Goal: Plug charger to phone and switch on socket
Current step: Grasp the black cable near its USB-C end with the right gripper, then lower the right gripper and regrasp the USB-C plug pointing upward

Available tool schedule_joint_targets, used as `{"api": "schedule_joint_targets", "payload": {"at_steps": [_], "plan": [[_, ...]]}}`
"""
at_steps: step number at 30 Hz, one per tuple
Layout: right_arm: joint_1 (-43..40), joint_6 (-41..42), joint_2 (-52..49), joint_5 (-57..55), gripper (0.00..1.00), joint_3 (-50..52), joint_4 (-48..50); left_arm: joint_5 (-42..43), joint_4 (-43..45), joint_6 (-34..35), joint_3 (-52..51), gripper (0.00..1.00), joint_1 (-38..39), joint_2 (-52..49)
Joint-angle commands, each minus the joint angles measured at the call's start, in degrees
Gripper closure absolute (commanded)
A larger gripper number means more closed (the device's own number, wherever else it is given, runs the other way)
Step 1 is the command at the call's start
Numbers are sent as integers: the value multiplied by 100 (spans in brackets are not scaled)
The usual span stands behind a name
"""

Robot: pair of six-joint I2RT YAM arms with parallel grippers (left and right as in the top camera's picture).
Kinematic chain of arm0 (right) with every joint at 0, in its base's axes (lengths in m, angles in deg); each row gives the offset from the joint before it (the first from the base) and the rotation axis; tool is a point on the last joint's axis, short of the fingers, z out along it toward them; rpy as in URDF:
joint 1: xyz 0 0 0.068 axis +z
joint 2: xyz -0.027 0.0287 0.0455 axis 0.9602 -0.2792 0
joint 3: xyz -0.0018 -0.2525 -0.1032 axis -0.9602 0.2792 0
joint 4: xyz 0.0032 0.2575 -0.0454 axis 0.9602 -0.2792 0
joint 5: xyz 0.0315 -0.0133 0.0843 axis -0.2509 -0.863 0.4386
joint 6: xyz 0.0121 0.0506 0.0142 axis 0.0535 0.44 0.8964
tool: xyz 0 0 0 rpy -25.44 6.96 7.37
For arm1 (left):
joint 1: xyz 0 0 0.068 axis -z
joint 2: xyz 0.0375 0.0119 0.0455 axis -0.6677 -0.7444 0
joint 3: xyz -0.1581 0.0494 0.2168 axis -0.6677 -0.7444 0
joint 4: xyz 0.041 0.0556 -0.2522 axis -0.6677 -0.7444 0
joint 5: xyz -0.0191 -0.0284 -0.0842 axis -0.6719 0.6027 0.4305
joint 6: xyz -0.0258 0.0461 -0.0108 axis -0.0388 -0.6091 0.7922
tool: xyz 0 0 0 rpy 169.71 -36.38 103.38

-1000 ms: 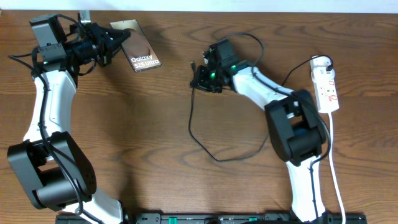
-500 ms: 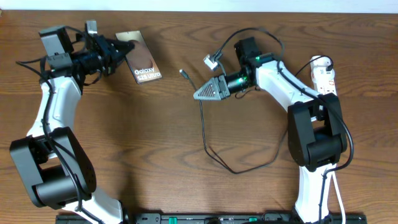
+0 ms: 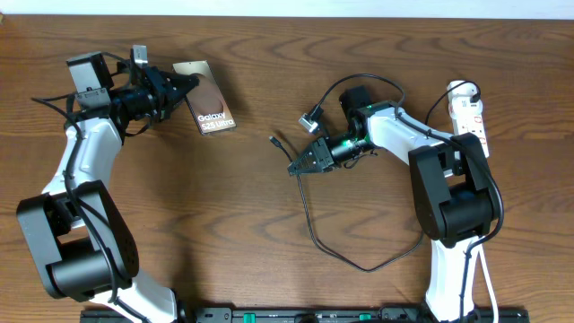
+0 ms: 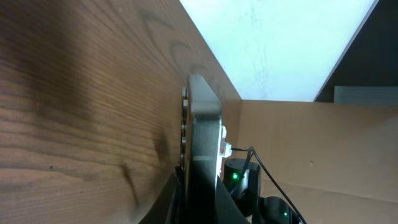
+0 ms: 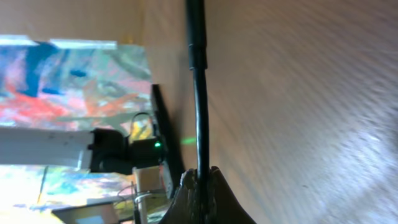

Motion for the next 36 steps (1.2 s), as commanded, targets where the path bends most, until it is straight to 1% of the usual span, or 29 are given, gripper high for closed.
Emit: {"api": "schedule_joint_targets", "payload": {"at_steps": [1,2,3,5,8,10,13,15,19,21,25,29,32,36], "plan": [[39,699,39,-614,76,22,76,166,48,-90,37,93,-20,4],[39,813,39,-763,65,22,76,186,48,-90,37,93,-17,4],[39,892,39,-872,60,22,72,188,48,-92,37,93,-17,4],[39,1036,39,-962,45,22,63,188,48,-90,37,93,-17,4],[39,1255,44,-1257,39,-4,9,195,48,-90,37,93,-17,4],[39,1346,55,-1714,38,-170,-258,240,46,-87,37,93,-17,4],[39,1373,125,-2179,38,-498,-667,251,46,-90,35,93,-17,4],[46,1541,229,-2706,40,-789,-1001,251,46,-90,35,93,-17,4],[144,2184,531,-3853,43,-1349,-1545,251,48,-92,35,93,-17,4],[267,2559,656,-4334,48,-1521,-1665,249,48,-92,35,93,-17,4],[693,2986,763,-5243,51,-1578,-1639,249,48,-92,35,93,-17,4],[1307,3132,627,-6317,53,-1578,-1591,254,48,-90,35,93,-17,4],[1681,3368,509,-7226,57,-1578,-1484,254,48,-87,35,93,-20,4],[1910,3593,289,-7711,62,-1578,-1161,254,48,-66,35,93,-57,4]]}}
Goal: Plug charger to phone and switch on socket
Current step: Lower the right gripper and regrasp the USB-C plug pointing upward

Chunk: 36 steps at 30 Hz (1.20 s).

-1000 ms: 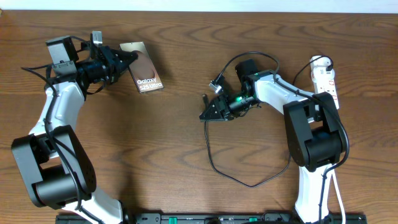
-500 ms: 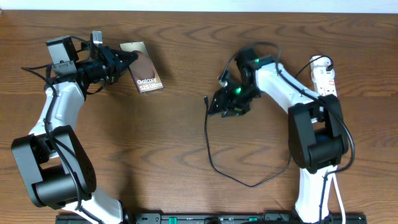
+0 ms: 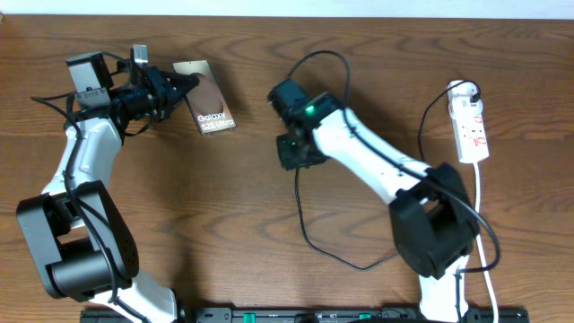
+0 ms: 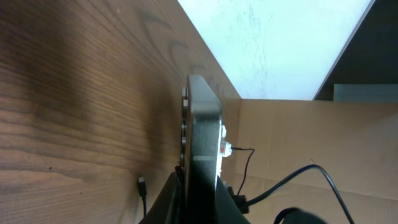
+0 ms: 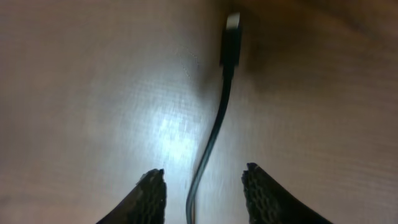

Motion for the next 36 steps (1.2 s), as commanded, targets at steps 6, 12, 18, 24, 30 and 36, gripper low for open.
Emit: {"api": "schedule_joint_targets", "payload": {"at_steps": [6,12,18,24,30,36], "plan": [[63,514,-398,-1211,69,-26,632,232,33,35,35,93,-162,4],[63,514,-529,-1349,71,-26,986,264,33,35,35,93,-175,4],[66,514,-741,-1329,72,-26,990,267,33,37,35,93,-173,4],[63,511,-804,-1329,78,-26,1054,267,33,61,35,93,-175,4],[66,514,-820,-1303,88,-26,1126,267,33,79,35,93,-175,4],[68,601,-911,-1189,99,-26,1038,267,33,101,35,93,-175,4]]}}
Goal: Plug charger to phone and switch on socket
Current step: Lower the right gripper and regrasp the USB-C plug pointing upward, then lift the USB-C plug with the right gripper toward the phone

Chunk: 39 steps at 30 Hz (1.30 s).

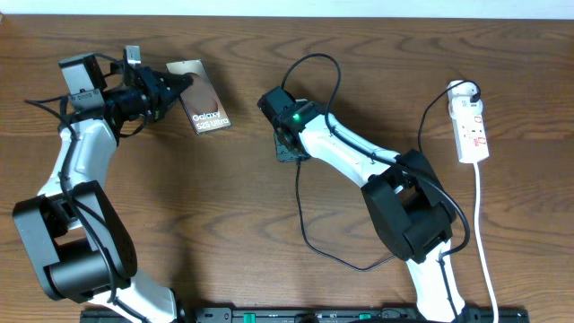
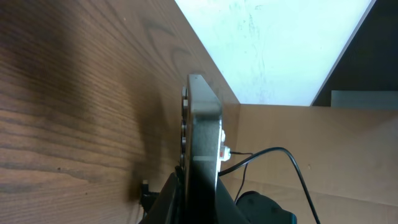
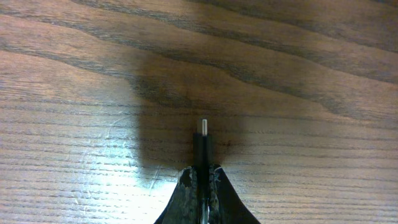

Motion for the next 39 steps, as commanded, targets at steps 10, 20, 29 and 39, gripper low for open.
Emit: {"api": "schedule_joint_targets", "payload": {"at_steps": [10,20,29,39], "plan": [[-400,-1257,256,2500,99,-229,-271,229,33,20,35,93,-20,4],[-1502,-3206,638,7324,99,-105,20,470,254,-531,31,93,-13,4],[-1322,-2872,634,8826,99,649,1753,463,1237,-304,9,93,229,4],[-1117,-1222,627,8821,99,1003,3945,-153,2321,1508,-177,93,310,-17]]}}
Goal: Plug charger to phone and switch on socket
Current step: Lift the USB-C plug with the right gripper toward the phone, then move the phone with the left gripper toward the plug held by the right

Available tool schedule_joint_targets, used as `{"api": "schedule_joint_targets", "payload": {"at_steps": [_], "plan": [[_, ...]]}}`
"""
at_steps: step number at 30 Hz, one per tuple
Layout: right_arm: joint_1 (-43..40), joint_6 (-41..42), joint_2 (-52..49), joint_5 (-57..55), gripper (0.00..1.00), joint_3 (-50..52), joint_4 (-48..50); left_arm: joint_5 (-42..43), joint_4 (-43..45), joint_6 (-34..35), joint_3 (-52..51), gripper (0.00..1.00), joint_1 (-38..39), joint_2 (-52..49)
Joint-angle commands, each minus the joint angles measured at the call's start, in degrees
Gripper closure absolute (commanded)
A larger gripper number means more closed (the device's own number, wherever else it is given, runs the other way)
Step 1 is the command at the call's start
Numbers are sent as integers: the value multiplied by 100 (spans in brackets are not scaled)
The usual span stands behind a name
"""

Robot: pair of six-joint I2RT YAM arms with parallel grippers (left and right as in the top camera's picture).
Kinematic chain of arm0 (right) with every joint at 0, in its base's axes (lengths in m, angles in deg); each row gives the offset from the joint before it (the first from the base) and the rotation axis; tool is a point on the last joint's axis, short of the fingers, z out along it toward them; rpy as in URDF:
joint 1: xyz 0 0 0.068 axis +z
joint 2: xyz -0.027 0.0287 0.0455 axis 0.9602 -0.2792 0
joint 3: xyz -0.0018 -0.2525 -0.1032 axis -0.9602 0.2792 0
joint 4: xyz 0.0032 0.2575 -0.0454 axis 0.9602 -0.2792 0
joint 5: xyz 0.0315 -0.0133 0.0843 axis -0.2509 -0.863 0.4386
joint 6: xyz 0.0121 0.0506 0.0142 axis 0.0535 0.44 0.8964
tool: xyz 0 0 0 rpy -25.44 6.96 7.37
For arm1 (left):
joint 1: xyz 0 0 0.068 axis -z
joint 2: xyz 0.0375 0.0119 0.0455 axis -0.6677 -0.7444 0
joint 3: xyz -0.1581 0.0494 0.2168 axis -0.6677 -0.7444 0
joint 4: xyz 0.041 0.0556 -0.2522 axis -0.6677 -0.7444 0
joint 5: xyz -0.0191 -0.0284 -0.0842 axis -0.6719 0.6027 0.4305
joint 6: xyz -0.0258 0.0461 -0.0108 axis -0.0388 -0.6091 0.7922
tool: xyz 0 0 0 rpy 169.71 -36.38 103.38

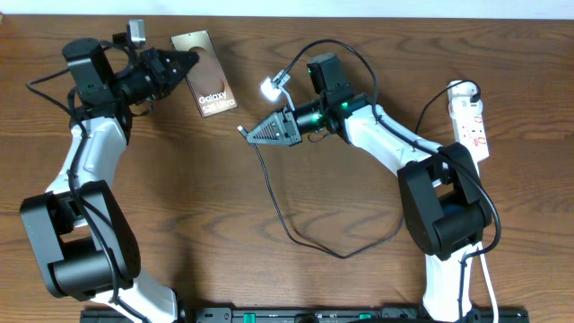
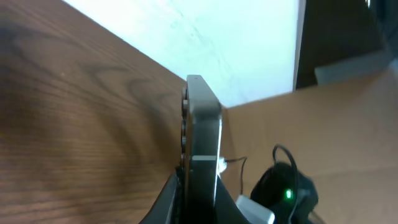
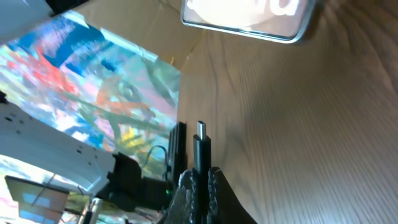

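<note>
A phone point(image 1: 206, 87) with "Galaxy" printed on it is held at the back left, my left gripper point(image 1: 182, 65) shut on its left edge. In the left wrist view the phone point(image 2: 200, 130) stands edge-on between the fingers of the left gripper point(image 2: 199, 190). My right gripper point(image 1: 252, 135) is shut on the black charger cable just behind its plug point(image 1: 240, 130), which points left, to the right of and below the phone. In the right wrist view the plug point(image 3: 201, 142) sticks up from the right gripper point(image 3: 200, 178), with the phone point(image 3: 249, 17) ahead. The white socket strip point(image 1: 470, 117) lies far right.
The black charger cable point(image 1: 296, 235) hangs from the right gripper and loops across the middle of the wooden table point(image 1: 179, 224) toward the right arm's base. A white lead point(image 1: 484, 233) runs from the socket strip down the right side.
My right gripper, then pointing down at the table with the plug in it, now holds the plug off the table, pointing left and nearer the phone. The left gripper has shifted the phone slightly.
My right gripper first gripped the cable well behind the plug at mid-table. Then it stood open over the plug lying on the wood. Then it was shut close behind the plug, and now carries it towards the phone. The left gripper kept hold of the phone throughout.
</note>
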Motion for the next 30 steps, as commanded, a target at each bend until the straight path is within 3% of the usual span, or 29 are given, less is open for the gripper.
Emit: {"api": "schedule_joint_targets", "payload": {"at_steps": [1,8,13,20,24,30], "plan": [[39,721,96,240,99,55,319,-234,455,1263,-170,93,22,-28],[-50,997,96,201,99,57,422,-404,1541,2933,-289,93,184,-170],[-310,1117,96,302,99,59,334,-459,1703,3375,-472,93,295,-243],[-787,446,96,544,99,79,-769,-562,3130,4109,-1064,93,358,-254],[-804,415,96,614,99,79,-1126,-789,3458,4546,-1495,93,398,-254],[-601,1314,96,608,99,79,-857,-1003,3460,5066,-1818,93,459,-302]]}}
